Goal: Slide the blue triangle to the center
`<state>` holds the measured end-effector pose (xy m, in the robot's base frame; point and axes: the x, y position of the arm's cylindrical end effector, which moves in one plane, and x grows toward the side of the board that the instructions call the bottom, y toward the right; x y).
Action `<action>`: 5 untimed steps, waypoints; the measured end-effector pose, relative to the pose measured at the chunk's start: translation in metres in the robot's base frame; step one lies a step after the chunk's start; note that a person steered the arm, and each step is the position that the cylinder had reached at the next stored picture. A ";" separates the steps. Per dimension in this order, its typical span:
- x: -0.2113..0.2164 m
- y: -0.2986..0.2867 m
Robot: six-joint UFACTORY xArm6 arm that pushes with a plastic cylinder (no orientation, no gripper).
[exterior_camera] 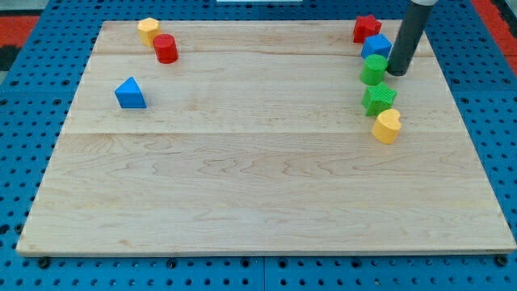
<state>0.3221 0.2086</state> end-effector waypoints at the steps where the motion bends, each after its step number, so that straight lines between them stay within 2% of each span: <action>1: 0.000 0.032; 2: 0.003 0.048; 3: 0.109 0.086; 4: 0.208 -0.004; 5: 0.215 -0.171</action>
<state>0.5374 0.0372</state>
